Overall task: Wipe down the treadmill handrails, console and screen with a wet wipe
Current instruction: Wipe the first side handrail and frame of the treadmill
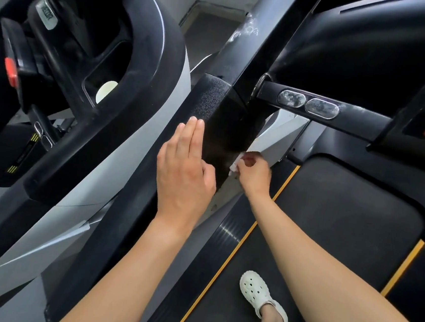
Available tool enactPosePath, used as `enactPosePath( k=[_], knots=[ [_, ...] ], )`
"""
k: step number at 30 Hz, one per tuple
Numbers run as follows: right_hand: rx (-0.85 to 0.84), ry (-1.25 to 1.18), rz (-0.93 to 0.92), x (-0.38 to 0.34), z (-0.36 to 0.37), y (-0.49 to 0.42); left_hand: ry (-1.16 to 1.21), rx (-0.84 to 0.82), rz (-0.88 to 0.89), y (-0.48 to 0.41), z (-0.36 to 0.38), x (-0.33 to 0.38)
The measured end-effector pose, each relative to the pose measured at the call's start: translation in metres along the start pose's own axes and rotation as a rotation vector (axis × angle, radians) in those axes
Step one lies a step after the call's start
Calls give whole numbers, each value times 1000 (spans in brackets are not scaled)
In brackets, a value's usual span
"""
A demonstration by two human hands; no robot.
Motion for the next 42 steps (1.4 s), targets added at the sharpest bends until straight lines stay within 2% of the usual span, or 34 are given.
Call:
enactPosePath(
  k=[2,6,9,16,22,24,27,29,35,37,42],
  knots=[
    [10,-11,32,2,2,2,25,9,11,-1,-1,-4],
    [123,-169,-93,-20,3,20,72,26,9,-3,-1,-9],
    [170,-194,-135,-26,2,23,84,38,-5,-4,0,-9],
    [154,-157,23,-22,-4,-5,107,64,-27,-7,2,-7],
    [280,-223,-154,-46,-4,0,106,99,-38,-11,2,-5],
    [260,-134,-117,-36,-1,-9,102,105,-56,-12,2,-4],
    [163,-4,37,-19,4,-25,94,116,-70,-15,0,-2],
    [145,-11,68,-19,3,-29,100,128,-69,-17,-1,-2],
    [268,-202,-141,-59,-6,-8,101,144,-71,-24,-2,-3],
    [283,-218,-158,-65,-7,-6,101,141,-66,-26,-2,-3],
    [232,-102,30,-57,-9,-23,136,136,-64,-31,-3,-6]
  ],
)
Point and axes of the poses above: each hand's wrist, its own y-axis away from the middle knuckle, its own z-axis out of the palm, x = y × z, the point moved 4 cm from there along -y, towards the middle knuckle, and after that the axes turned 11 degrees about x, right-handed, at the moved point
